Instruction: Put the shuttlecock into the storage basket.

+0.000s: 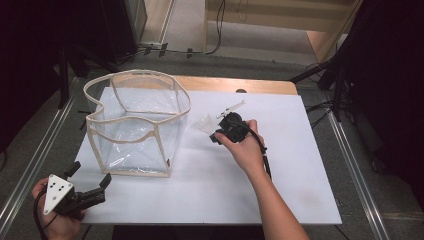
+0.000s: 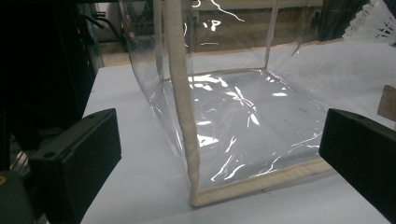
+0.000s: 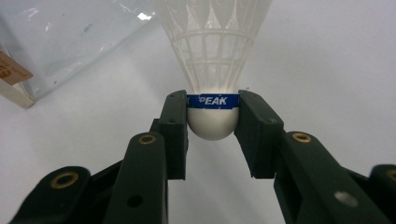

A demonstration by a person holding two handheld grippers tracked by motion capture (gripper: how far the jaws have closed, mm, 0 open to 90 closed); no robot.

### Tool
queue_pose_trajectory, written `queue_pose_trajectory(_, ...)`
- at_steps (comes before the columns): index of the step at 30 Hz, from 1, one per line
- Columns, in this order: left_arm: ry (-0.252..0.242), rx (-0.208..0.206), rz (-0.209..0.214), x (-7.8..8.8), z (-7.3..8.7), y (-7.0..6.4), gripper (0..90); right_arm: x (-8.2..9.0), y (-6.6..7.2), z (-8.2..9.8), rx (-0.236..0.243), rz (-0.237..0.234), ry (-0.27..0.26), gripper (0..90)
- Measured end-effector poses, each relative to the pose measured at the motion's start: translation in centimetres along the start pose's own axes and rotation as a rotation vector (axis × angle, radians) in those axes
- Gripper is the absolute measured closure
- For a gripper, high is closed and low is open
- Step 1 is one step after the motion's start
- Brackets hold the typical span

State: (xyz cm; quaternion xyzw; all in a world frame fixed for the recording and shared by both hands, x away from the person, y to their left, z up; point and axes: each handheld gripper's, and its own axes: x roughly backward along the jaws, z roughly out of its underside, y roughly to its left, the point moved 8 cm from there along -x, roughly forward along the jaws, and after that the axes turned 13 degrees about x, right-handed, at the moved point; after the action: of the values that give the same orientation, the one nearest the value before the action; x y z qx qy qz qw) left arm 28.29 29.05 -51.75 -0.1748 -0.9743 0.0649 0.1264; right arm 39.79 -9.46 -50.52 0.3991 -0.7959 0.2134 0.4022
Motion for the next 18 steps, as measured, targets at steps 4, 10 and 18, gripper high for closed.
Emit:
queue_pose_trajectory(4,0.000,0.001,0.000,0.0,0.0,0.0,0.0,0.4,-0.1,-0.3,0.004,0.001,-0.011,62.8)
queue_pose_trajectory(10,0.001,0.000,-0.002,0.0,0.0,0.0,0.0,1.1,-0.3,-0.7,0.007,0.009,-0.029,62.9)
queue_pose_trajectory(18,0.000,0.000,-0.001,0.0,0.0,0.0,0.0,1.7,-0.4,-1.2,0.005,0.013,-0.049,62.9)
